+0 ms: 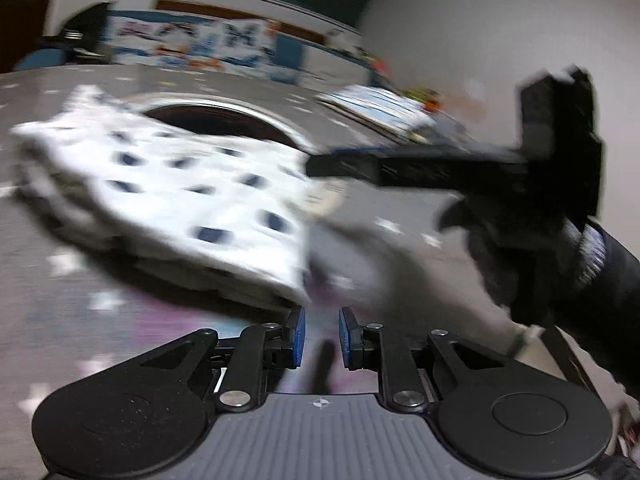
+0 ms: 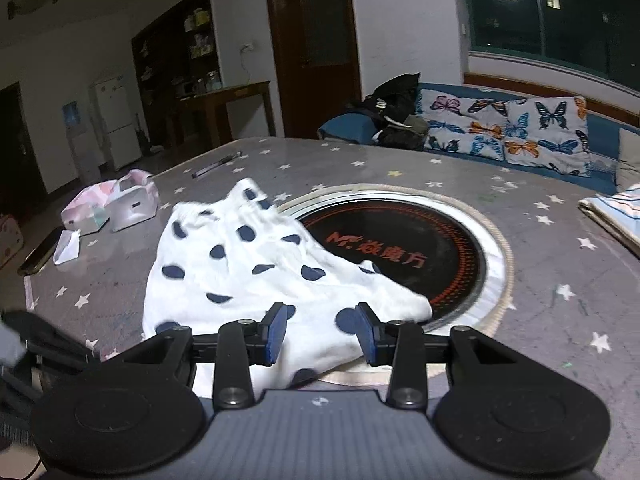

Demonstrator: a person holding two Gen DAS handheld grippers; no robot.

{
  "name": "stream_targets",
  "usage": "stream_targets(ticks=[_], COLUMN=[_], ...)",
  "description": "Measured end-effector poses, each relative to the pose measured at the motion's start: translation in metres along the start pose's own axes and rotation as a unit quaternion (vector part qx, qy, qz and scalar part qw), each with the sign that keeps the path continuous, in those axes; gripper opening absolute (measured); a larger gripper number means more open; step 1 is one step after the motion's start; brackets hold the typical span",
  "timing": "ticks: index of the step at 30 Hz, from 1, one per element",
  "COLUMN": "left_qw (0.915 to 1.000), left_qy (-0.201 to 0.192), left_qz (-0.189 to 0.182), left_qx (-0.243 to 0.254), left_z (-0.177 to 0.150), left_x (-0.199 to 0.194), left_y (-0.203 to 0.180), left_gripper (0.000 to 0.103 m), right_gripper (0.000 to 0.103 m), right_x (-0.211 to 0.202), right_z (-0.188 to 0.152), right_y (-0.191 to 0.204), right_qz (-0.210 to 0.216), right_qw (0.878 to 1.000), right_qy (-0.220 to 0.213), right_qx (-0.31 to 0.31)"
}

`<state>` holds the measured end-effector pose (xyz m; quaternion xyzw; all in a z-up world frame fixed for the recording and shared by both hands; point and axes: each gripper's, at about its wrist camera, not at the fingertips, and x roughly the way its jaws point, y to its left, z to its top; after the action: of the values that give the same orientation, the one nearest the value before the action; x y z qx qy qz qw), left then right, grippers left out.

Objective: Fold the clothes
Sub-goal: 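Grasp the folded trousers with the left tool and lift them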

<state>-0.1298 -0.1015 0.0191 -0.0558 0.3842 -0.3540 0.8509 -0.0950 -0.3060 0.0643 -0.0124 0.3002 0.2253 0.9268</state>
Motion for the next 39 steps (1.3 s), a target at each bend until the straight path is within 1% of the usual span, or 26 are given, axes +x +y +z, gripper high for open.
stream_targets(ticks=[2, 4, 5, 6, 7, 9, 10, 12, 15, 17, 23, 26, 31, 33, 39], left_qw=[0.9996, 0.9993, 0.9994, 0.9995, 0.9994, 0.9994, 0.9993, 0.9990, 0.9973, 0.9954, 0.9891, 0.9838, 0.9723, 0.9680, 0.9603], left_qy=[0.010, 0.013, 0.007, 0.001, -0.004, -0.016, -0.023, -0.036, -0.059, -0.074, -0.103, -0.116, -0.138, -0.141, -0.149], left_qz=[-0.019, -0.020, -0.017, -0.014, -0.012, -0.004, 0.000, 0.016, 0.043, 0.060, 0.102, 0.128, 0.168, 0.184, 0.201], left_qx=[0.018, 0.027, 0.029, 0.030, 0.031, 0.031, 0.029, 0.020, 0.013, 0.005, -0.028, -0.050, -0.085, -0.097, -0.123], left_z=[0.000, 0.001, 0.002, 0.004, 0.005, 0.008, 0.009, 0.010, 0.009, 0.008, 0.008, 0.009, 0.012, 0.013, 0.015], left_x=[0.009, 0.010, 0.006, 0.001, -0.003, -0.014, -0.021, -0.034, -0.055, -0.069, -0.099, -0.109, -0.119, -0.121, -0.125], left_y=[-0.013, -0.018, -0.016, -0.014, -0.013, -0.007, -0.003, 0.007, 0.021, 0.033, 0.069, 0.088, 0.113, 0.121, 0.142], left_gripper=[0.021, 0.029, 0.040, 0.053, 0.058, 0.071, 0.076, 0.097, 0.103, 0.103, 0.103, 0.103, 0.103, 0.103, 0.103], right_gripper=[0.038, 0.039, 0.044, 0.048, 0.049, 0.050, 0.051, 0.052, 0.054, 0.054, 0.057, 0.069, 0.069, 0.071, 0.071], right_x=[-0.006, -0.011, -0.014, -0.016, -0.018, -0.020, -0.018, -0.016, -0.010, -0.004, 0.014, 0.025, 0.046, 0.056, 0.090], right_z=[0.000, 0.000, 0.000, 0.001, 0.001, 0.004, 0.005, 0.008, 0.013, 0.018, 0.031, 0.037, 0.042, 0.043, 0.038], right_y=[-0.004, -0.008, -0.009, -0.009, -0.008, -0.003, 0.000, 0.006, 0.017, 0.028, 0.064, 0.086, 0.127, 0.142, 0.174], right_qz=[-0.006, -0.014, -0.017, -0.019, -0.020, -0.016, -0.013, -0.007, 0.004, 0.013, 0.035, 0.043, 0.052, 0.050, 0.031], right_qw=[1.000, 1.000, 1.000, 1.000, 1.000, 1.000, 1.000, 1.000, 0.999, 0.999, 0.995, 0.991, 0.981, 0.976, 0.964], right_qy=[-0.002, -0.003, -0.004, -0.005, -0.006, -0.006, -0.007, -0.007, -0.007, -0.006, 0.002, 0.006, 0.011, 0.012, 0.017], right_qx=[0.004, 0.007, 0.007, 0.005, 0.002, -0.010, -0.014, -0.023, -0.037, -0.048, -0.098, -0.129, -0.189, -0.212, -0.264])
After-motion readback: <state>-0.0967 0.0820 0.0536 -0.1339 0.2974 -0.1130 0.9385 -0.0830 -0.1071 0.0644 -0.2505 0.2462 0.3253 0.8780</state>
